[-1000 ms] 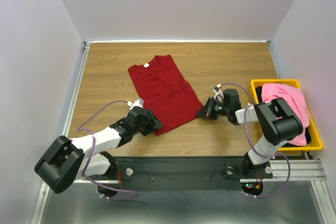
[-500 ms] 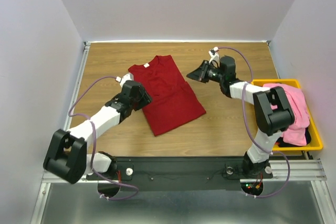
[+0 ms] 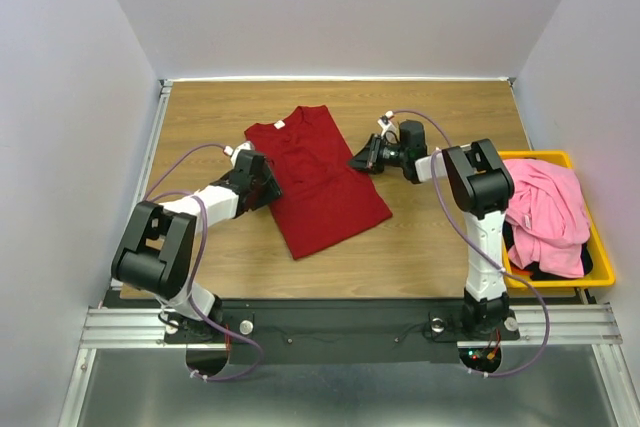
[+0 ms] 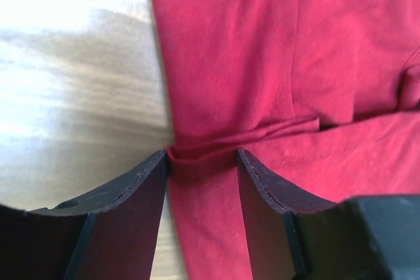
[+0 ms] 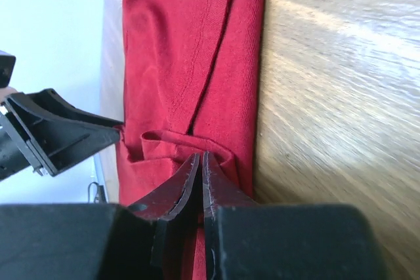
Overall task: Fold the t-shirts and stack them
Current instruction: Fold the tshirt
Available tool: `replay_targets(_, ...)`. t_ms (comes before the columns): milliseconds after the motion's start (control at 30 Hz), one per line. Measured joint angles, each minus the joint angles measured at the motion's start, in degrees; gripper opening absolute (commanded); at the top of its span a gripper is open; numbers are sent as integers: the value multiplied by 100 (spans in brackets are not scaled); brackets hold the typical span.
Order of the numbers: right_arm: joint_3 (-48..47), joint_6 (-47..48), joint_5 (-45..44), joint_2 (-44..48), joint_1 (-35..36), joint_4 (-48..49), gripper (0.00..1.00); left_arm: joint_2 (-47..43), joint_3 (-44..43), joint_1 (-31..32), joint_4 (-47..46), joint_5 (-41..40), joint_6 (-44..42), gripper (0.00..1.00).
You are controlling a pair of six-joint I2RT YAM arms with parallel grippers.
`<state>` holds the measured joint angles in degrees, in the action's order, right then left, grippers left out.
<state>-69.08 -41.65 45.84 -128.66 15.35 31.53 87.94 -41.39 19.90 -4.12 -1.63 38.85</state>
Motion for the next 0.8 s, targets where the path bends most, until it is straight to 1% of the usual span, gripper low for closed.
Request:
replay_targets(200, 210, 4, -26, 33, -120, 317, 12, 118, -76, -125, -122, 42, -133, 55)
replay_targets(233, 299, 13, -70, 87, -127, 356, 13, 184, -155, -149, -114, 42, -179, 56)
replay_targets(267, 367, 24, -101, 133, -136, 363, 14, 260, -254, -168, -94, 50, -236, 58)
replay_targets(300, 459, 31, -155, 223, -155, 345, 20, 315, -348, -179, -44, 57, -295, 60)
replay_targets(333, 529, 50, -205, 334, -170, 310, 23, 343, -431, -195, 55, 70, -343, 63)
replay_targets(367, 560, 85, -238, 402, -181, 256, 26, 345, -479, -201, 133, 72, -378, 69)
replay_targets(400, 584, 138, -310, 573, -195, 55, 30, 317, -560, -203, 286, 70, -415, 72)
replay_targets(433, 577, 240, -463, 748, -201, -179, 43, 264, -614, -203, 455, 63, -444, 75)
replay_targets(467, 566, 297, -498, 822, -216, -262, 49, 166, -640, -203, 601, 48, -452, 79)
replay_targets(500, 529, 393, -640, 1060, -229, -551, 60, 22, -643, -199, 769, 33, -463, 80)
replay_targets(567, 476, 603, -907, 1495, -243, -1058, 69, -319, -643, -146, 1152, -50, -448, 83)
replay_targets(600, 459, 734, -1128, 1764, -258, -1370, 76, -553, -643, -50, 1373, -146, -413, 83)
replay_targets(667, 459, 870, -1464, 2236, -258, -1904, 81, -968, -643, 284, 1716, -271, -306, 83)
replay_targets(733, 492, 986, -1788, 2688, -260, -2371, 84, -1121, -643, 549, 1954, -354, -138, 82)
replay_targets(767, 568, 1043, -1958, 2977, -260, -2651, 85, -1268, -625, 927, 2094, -367, -26, 81)
replay_targets(800, 625, 1084, -2052, 3178, -260, -2874, 87, -1318, -579, 1174, 2201, -358, 155, 80)
